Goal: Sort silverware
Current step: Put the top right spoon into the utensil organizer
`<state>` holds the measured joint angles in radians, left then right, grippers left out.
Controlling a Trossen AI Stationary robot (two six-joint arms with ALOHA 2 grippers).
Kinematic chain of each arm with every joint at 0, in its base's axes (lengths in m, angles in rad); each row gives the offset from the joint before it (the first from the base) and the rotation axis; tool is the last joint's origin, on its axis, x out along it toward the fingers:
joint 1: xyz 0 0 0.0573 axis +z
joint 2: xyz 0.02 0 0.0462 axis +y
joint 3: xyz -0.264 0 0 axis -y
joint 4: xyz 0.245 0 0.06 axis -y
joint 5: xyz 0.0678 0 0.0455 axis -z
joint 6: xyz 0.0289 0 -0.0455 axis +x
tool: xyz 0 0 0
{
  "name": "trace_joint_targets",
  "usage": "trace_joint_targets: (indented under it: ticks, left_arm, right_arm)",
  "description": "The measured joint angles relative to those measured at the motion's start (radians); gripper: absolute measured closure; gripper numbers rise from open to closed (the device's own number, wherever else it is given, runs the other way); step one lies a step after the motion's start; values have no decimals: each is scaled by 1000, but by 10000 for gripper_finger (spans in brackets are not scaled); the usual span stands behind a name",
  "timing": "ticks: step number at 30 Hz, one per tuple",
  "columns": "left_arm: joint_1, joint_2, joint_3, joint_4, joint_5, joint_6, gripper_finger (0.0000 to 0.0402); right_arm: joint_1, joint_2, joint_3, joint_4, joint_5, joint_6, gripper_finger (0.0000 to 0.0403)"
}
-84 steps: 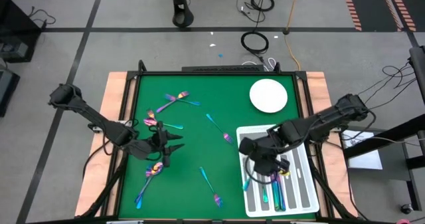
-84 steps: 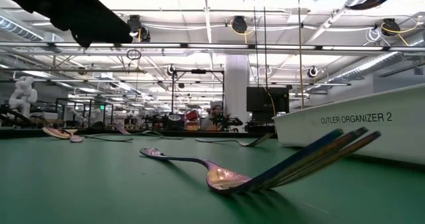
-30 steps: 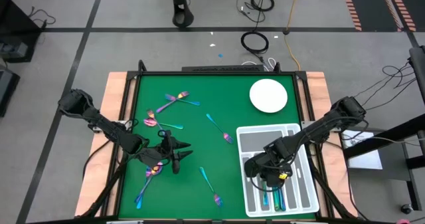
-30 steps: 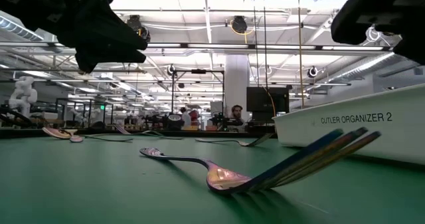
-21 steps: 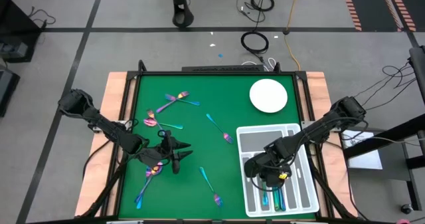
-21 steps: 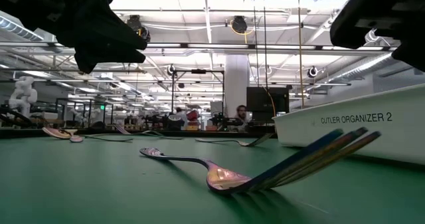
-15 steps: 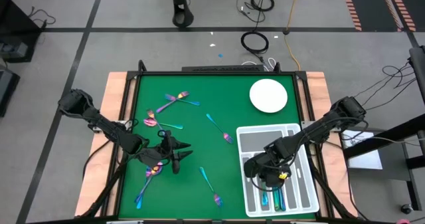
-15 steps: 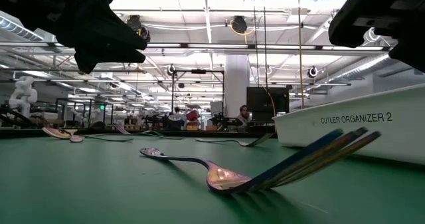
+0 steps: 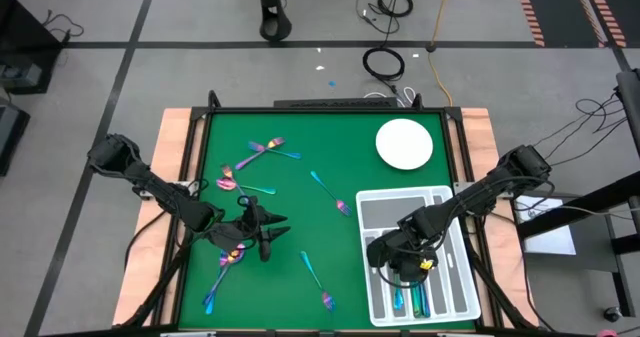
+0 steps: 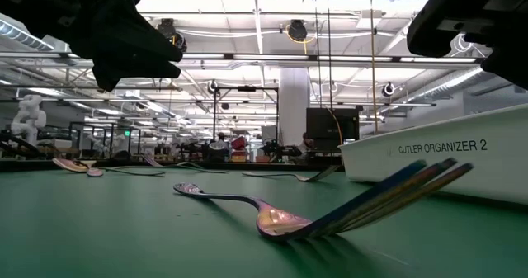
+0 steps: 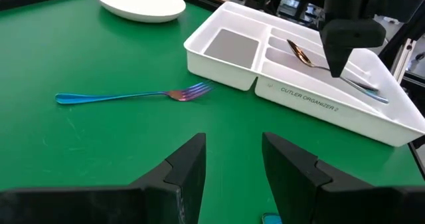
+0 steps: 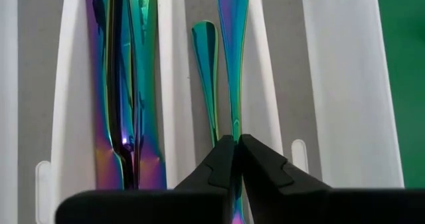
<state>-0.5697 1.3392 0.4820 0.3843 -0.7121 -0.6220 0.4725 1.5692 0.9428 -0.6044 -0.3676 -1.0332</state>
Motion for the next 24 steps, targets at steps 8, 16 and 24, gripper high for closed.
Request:
trace_joint_targets:
  ticks: [8,16,24]
  left_arm:
    - [0,0,0,0,0,0,253]
    - [0,0,0,0,0,0,253]
    - [0,0,0,0,0,0,253]
  right_arm:
    - [0,0,0,0,12,0,383]
    - [-4,0,0,-1,55,51,383]
    - [-4,0,0,0,55,47,383]
